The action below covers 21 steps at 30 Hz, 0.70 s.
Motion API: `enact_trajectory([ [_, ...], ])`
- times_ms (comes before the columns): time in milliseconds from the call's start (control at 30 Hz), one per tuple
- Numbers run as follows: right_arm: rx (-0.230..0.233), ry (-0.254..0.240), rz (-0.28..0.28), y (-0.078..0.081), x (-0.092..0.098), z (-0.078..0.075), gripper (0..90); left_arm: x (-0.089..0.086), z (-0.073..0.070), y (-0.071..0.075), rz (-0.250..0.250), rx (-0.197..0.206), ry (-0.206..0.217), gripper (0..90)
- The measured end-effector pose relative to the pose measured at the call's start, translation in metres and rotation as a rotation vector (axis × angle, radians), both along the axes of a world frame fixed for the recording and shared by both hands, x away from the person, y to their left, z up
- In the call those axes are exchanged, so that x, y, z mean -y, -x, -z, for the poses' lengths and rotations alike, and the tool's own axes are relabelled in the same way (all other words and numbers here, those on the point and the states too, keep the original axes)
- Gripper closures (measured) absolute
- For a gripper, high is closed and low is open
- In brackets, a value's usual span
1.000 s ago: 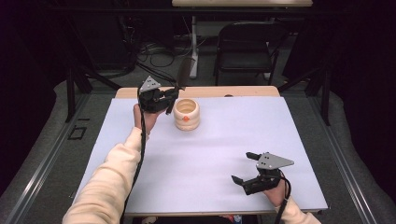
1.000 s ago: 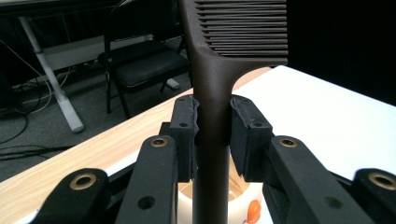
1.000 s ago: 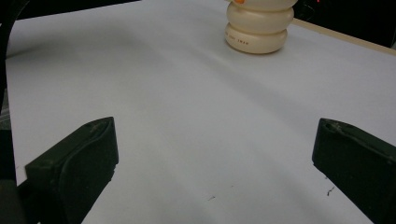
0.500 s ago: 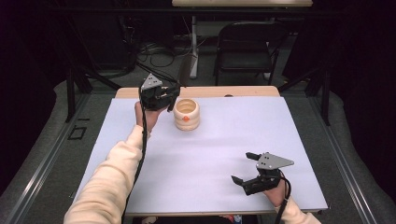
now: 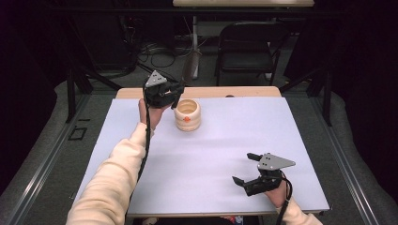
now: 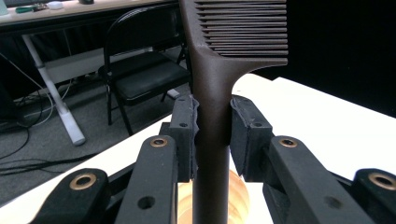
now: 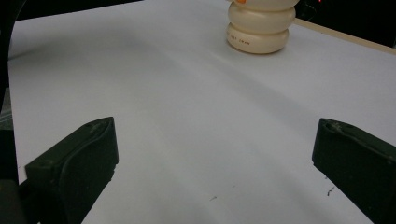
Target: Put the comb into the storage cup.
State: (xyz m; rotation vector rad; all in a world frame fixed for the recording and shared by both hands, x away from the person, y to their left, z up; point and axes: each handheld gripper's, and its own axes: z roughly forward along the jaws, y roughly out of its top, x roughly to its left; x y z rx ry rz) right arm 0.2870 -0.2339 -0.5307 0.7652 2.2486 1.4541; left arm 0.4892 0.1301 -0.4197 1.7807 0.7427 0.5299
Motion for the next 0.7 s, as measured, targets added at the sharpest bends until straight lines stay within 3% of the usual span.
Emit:
enact_trajectory([
  [700,-0.001,-0.006,0.0,0.0003,0.0004,-0.0004,0.0,0.006,0.0014,-0.009,-0.024,0.015,0.045,72.2],
])
